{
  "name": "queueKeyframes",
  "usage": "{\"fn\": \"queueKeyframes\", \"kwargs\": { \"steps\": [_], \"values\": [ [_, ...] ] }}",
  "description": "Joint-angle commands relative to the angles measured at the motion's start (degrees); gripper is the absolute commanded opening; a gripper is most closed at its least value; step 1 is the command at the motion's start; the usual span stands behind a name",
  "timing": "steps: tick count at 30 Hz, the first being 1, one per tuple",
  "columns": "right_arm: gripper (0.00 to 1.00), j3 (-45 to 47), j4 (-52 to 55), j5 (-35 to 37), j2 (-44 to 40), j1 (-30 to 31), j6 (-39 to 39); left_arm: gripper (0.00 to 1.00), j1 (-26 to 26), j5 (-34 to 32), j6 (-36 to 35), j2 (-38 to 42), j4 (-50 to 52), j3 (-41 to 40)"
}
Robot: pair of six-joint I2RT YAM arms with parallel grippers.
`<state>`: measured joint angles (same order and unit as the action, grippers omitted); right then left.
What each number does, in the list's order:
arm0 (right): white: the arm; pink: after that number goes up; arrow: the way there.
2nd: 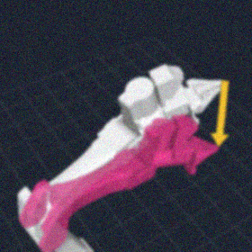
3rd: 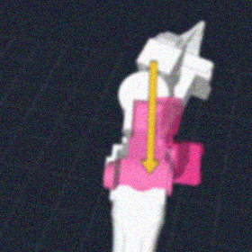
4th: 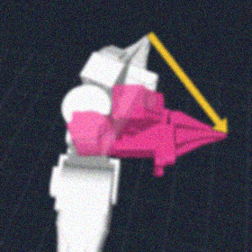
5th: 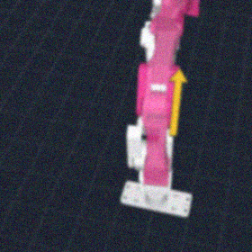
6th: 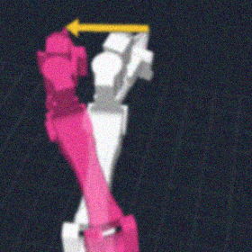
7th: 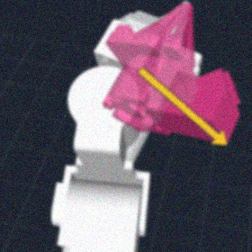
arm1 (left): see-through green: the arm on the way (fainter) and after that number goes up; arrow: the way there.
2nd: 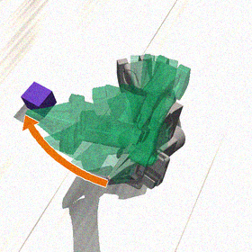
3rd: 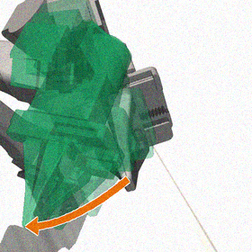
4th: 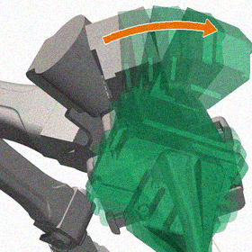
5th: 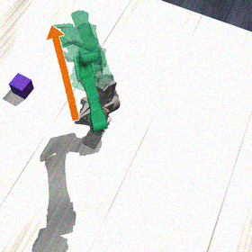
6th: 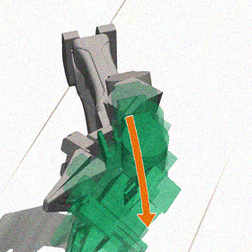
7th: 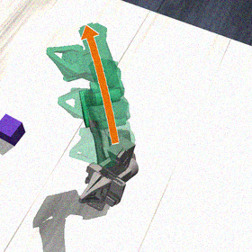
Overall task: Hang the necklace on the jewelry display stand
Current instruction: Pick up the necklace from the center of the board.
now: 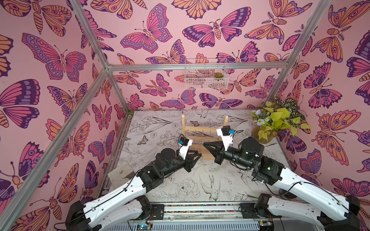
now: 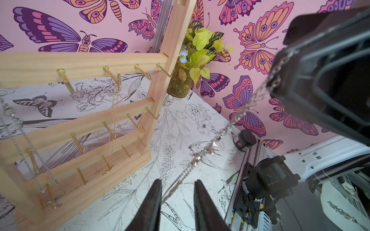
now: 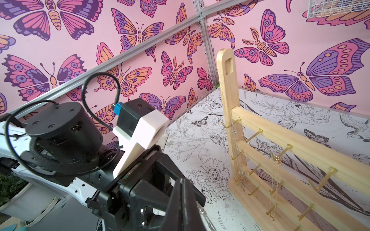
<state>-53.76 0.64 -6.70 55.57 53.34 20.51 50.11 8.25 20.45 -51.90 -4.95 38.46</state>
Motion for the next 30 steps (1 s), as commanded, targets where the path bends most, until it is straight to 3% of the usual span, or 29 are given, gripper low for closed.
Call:
{"fn": "queueKeyframes", "kwargs": {
  "steps": [1, 20, 30],
  "values": [
    [0.0, -2.2, -0.5, -0.7, 0.3, 0.3, -0.5, 0.32, 0.7, -0.6, -1.1, -0.4, 0.2, 1.5],
    [0.0, -2.1, -1.5, -2.8, 0.6, 0.4, 0.3, 0.24, 1.0, -4.2, -2.2, -1.7, -0.5, 1.9],
    [0.0, -2.1, -1.3, -1.7, 0.8, 0.4, 0.0, 0.22, 1.1, -2.9, -2.3, -0.8, -0.6, 1.6]
  ]
}}
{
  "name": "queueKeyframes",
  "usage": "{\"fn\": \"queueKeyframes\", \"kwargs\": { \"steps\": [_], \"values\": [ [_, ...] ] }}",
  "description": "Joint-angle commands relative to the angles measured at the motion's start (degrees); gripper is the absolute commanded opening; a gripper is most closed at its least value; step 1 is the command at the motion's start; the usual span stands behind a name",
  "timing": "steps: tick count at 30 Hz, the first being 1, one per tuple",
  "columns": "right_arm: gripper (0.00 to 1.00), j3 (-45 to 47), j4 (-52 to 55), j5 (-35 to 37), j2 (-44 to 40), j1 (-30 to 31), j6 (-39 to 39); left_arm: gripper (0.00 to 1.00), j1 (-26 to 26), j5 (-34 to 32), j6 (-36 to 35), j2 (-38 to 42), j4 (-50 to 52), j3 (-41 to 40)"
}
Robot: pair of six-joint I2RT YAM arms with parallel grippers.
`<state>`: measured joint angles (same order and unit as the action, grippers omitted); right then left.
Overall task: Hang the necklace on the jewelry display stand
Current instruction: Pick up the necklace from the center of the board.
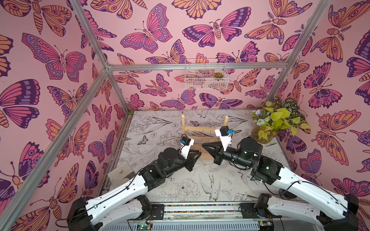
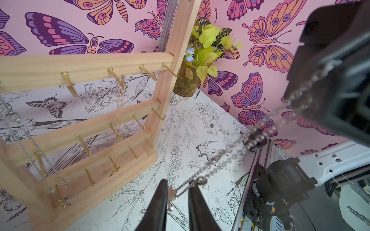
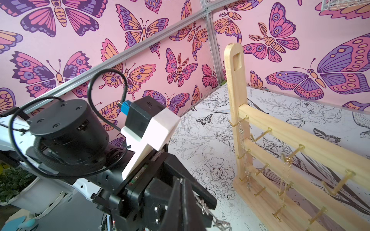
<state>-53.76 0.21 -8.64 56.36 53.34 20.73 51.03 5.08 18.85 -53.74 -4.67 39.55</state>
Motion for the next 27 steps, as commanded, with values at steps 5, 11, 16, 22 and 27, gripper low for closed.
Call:
{"fn": "queueKeyframes", "kwargs": {
  "steps": [5, 11, 16, 22, 27],
  "values": [
    [0.0, -2.1, -0.7, 0.2, 0.0, 0.4, -0.2, 0.22, 0.3, 0.4, -0.7, 0.8, -0.9, 0.5],
    [0.0, -2.1, -0.7, 0.5, 0.0, 0.4, -0.2, 0.16, 0.4, 0.3, -0.7, 1.3, -1.0, 0.3],
    [0.0, -2.1, -0.7, 1.3, 0.0, 0.4, -0.2, 0.16, 0.4, 0.1, -0.7, 1.8, -0.9, -0.1],
    [0.0, -2.3, -0.9, 0.3, 0.2, 0.3, 0.1, 0.17, 0.4, -0.3, -0.7, 1.4, -0.9, 0.1],
    [0.0, -2.4, -1.4, -0.8, 0.5, 0.5, 0.4, 0.17, 0.5, -0.4, -0.9, 0.9, -1.0, 0.6]
  ]
}}
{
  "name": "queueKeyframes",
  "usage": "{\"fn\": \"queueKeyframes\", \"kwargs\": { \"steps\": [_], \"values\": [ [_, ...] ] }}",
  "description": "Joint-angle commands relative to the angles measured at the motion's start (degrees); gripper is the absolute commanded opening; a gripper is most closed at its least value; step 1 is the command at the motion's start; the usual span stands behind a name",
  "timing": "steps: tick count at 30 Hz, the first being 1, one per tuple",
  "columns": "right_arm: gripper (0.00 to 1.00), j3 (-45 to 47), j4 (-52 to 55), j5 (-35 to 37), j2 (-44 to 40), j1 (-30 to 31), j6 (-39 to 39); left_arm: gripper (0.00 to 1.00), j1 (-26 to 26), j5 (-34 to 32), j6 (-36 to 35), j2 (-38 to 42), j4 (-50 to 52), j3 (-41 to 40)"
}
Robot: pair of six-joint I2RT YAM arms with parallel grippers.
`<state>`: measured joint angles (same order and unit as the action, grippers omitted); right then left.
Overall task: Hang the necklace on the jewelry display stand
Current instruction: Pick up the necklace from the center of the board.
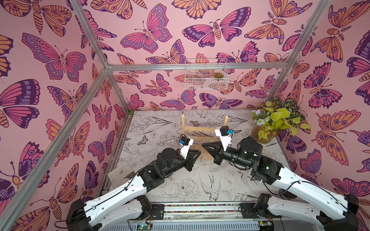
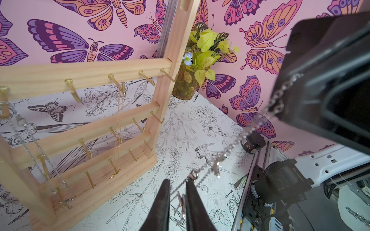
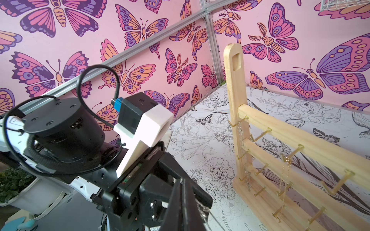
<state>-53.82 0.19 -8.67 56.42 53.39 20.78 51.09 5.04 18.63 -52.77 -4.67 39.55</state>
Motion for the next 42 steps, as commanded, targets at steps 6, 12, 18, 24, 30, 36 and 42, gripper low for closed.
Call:
{"fn": "queueKeyframes", "kwargs": {
  "steps": [6, 12, 18, 24, 30, 36, 42],
  "values": [
    [0.0, -2.4, -1.8, -1.5, 0.8, 0.7, 0.4, 0.2, 0.5, -0.2, -0.6, -0.6, -1.5, 0.9],
    [0.0, -2.3, -1.7, -1.4, 0.7, 0.7, 0.3, 0.24, 0.8, 0.1, -0.6, -0.9, -1.8, 1.0],
    [0.0, -2.4, -1.6, -1.6, 0.4, 0.7, 0.2, 0.24, 0.9, -1.1, -0.8, -0.8, -1.8, 1.0],
    [0.0, -2.3, -1.2, -1.4, -0.1, 0.7, 0.2, 0.16, 0.9, -2.0, -1.0, -0.3, -1.8, 0.7],
    [0.0, -2.1, -0.8, -0.2, -0.3, 0.7, -0.2, 0.2, 0.9, -1.3, -1.0, -0.3, -1.7, 0.7],
    [0.0, -2.0, -0.4, 1.0, -0.5, 0.7, -0.5, 0.24, 0.9, -1.2, -0.7, 0.3, -1.7, 0.1],
    [0.0, -2.2, -0.5, 0.9, -0.4, 0.7, -0.4, 0.2, 0.9, -1.5, -0.8, 0.6, -1.7, -0.1]
  ]
}}
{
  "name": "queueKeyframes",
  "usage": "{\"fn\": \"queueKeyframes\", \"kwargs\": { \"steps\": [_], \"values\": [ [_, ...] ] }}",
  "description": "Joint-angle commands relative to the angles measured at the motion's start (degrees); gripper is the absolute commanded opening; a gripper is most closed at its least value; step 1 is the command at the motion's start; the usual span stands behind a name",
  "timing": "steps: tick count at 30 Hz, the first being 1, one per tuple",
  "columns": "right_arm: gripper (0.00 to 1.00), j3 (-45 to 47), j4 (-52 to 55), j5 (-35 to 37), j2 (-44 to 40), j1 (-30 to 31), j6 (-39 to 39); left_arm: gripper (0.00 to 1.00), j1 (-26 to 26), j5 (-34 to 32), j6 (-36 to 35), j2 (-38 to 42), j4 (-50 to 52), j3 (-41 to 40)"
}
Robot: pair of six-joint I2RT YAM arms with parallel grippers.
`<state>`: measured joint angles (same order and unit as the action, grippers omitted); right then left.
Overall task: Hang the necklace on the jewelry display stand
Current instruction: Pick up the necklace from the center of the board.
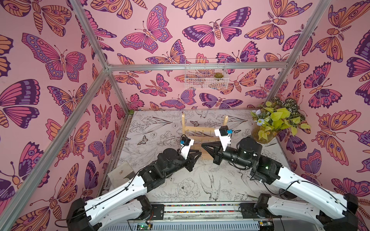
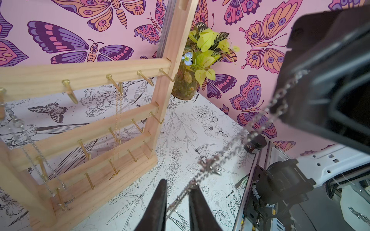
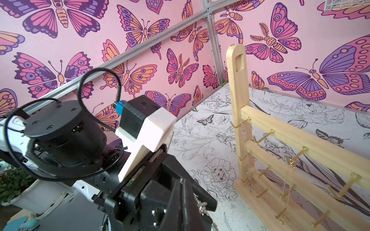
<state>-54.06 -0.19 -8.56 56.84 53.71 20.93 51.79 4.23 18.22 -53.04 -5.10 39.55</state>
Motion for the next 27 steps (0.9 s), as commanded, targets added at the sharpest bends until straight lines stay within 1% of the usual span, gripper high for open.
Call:
{"fn": "queueKeyframes", "kwargs": {
  "steps": [1, 5, 12, 20, 27],
  "values": [
    [0.0, -1.9, -0.1, 0.8, -0.9, 0.3, -0.6, 0.2, 0.2, -0.6, -0.4, 0.8, -1.3, -0.1],
    [0.0, -1.9, 0.0, 1.3, -0.9, 0.3, -0.7, 0.19, 0.2, -0.5, -0.4, 0.7, -1.3, -0.3],
    [0.0, -1.9, 0.2, 1.9, -1.0, 0.3, -1.0, 0.21, 0.2, -0.7, -0.6, 1.0, -1.1, -0.4],
    [0.0, -2.0, -0.5, 0.0, -0.7, 0.4, -0.3, 0.2, 0.2, -1.2, -0.6, 0.6, -1.1, -0.3],
    [0.0, -2.0, -0.3, 0.2, -0.8, 0.4, -0.6, 0.19, 0.2, -1.8, -0.7, 0.9, -1.1, -0.6]
  ]
}}
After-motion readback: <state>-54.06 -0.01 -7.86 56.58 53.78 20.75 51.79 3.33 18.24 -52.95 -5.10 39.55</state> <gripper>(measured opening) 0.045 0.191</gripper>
